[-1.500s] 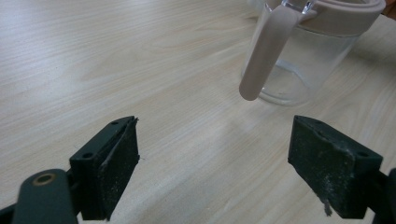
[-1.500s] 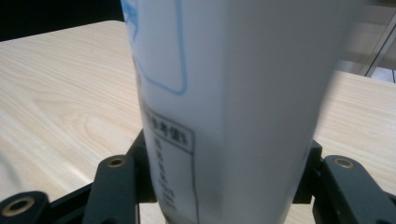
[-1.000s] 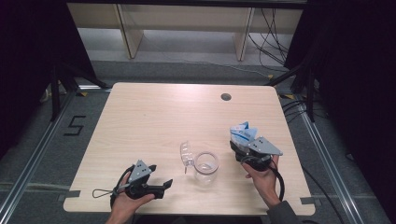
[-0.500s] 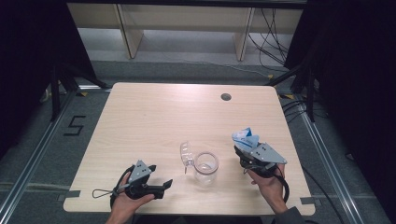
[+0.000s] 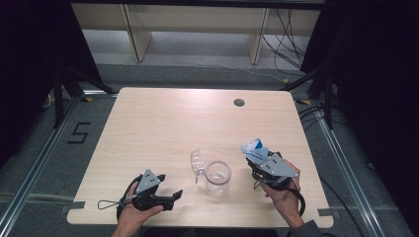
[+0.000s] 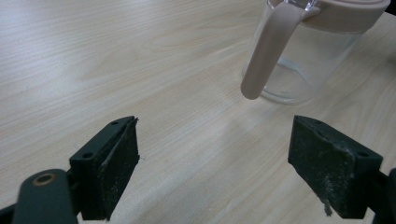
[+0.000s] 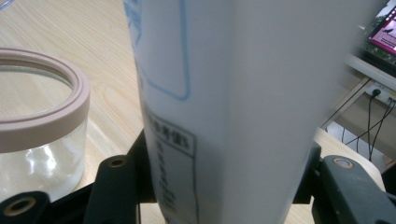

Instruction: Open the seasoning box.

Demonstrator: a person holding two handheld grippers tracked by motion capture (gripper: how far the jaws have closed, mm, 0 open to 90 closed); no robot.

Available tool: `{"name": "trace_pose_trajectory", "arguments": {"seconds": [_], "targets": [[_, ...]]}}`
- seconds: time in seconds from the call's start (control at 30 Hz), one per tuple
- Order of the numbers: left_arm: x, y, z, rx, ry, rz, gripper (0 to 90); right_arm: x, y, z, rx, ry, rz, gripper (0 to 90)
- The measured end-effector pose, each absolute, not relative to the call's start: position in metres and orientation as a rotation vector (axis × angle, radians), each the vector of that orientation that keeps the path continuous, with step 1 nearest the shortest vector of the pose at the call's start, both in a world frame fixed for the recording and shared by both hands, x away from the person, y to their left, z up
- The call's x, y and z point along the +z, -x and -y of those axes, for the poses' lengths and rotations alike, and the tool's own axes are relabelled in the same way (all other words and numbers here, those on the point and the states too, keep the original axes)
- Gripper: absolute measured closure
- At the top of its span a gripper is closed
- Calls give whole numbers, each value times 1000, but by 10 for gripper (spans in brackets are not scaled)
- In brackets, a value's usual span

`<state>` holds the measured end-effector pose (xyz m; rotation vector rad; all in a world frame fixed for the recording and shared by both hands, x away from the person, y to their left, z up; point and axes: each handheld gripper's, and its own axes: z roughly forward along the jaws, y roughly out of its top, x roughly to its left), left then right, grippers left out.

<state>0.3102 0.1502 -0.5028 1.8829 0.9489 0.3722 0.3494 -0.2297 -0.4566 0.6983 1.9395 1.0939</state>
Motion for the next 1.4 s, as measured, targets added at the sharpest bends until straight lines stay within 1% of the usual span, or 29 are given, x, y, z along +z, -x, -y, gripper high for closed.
{"name": "trace_pose_trajectory", "arguments": {"seconds": [1.4], "targets": [[-503,-311,-151,371,-1885,-962,157,-458,-340,211,891,-499,-1933,465]]}}
